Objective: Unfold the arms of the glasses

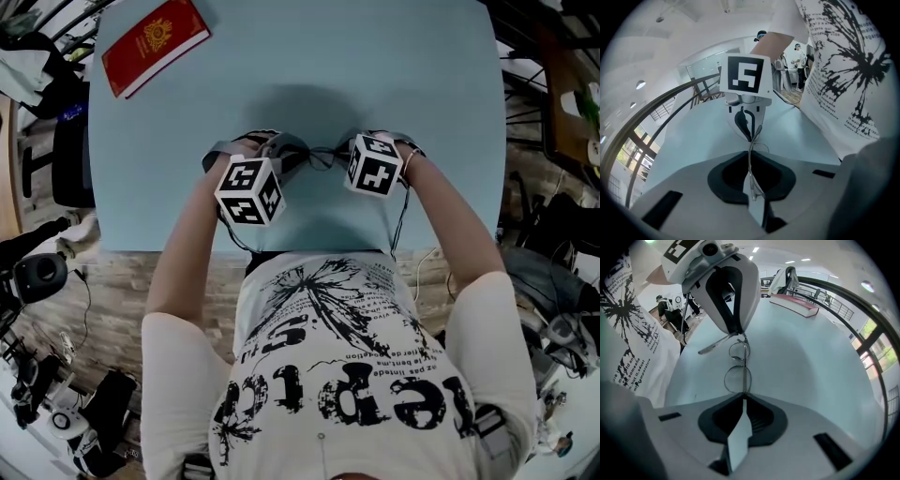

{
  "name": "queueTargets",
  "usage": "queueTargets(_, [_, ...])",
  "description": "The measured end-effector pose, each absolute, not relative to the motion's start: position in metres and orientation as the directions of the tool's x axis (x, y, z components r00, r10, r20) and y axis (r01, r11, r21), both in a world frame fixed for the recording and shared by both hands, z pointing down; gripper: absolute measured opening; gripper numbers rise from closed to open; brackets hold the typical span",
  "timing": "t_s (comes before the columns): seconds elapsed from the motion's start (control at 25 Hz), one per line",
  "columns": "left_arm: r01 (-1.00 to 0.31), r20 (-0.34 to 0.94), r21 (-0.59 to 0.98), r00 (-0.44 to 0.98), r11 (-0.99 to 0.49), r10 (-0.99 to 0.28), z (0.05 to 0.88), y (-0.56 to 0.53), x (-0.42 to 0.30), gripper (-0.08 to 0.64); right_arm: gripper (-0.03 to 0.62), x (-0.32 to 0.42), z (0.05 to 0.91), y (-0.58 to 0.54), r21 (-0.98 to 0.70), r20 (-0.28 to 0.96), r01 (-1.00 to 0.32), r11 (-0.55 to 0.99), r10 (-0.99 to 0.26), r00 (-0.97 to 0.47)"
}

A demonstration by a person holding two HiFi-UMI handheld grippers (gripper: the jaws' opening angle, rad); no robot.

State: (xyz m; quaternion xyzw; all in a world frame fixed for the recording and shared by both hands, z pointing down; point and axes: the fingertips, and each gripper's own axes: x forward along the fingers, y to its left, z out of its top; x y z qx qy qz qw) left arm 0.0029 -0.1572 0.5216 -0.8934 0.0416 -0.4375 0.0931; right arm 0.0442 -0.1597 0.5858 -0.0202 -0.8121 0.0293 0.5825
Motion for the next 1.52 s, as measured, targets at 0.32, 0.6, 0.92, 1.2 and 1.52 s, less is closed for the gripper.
queueTargets(0.32, [-0.093,0.712,-0.242,0.659,-0.966,-0.242,0.502,-0.159,-0.018,0.031,0.036,0.052,0.588,-0.164,-0.061,0.947,0.010,0.998,0.061,-0.315])
queueTargets(0.6, [-0.196,0.680,-0.234,0.667,-0.952,-0.304,0.495,-0.166,-0.036,0.031,0.036,0.065,0.589,-0.173,-0.041,0.957,0.011,0.999,0.043,-0.287])
queueTargets(0.92, [-0.273,0.657,-0.218,0.669,-0.937,-0.348,0.500,-0.166,-0.044,0.031,0.037,0.074,0.588,-0.180,-0.023,0.957,-0.020,1.000,0.017,-0.289])
queueTargets(1.2, [-0.293,0.633,-0.208,0.687,-0.933,-0.357,0.498,-0.163,-0.039,0.031,0.113,0.075,0.581,-0.179,0.006,0.963,0.012,1.000,-0.002,-0.268])
queueTargets(1.52, [-0.320,0.616,-0.210,0.690,-0.924,-0.380,0.495,-0.165,-0.036,0.031,0.137,0.030,0.561,-0.173,0.029,0.952,0.122,0.992,0.010,-0.307])
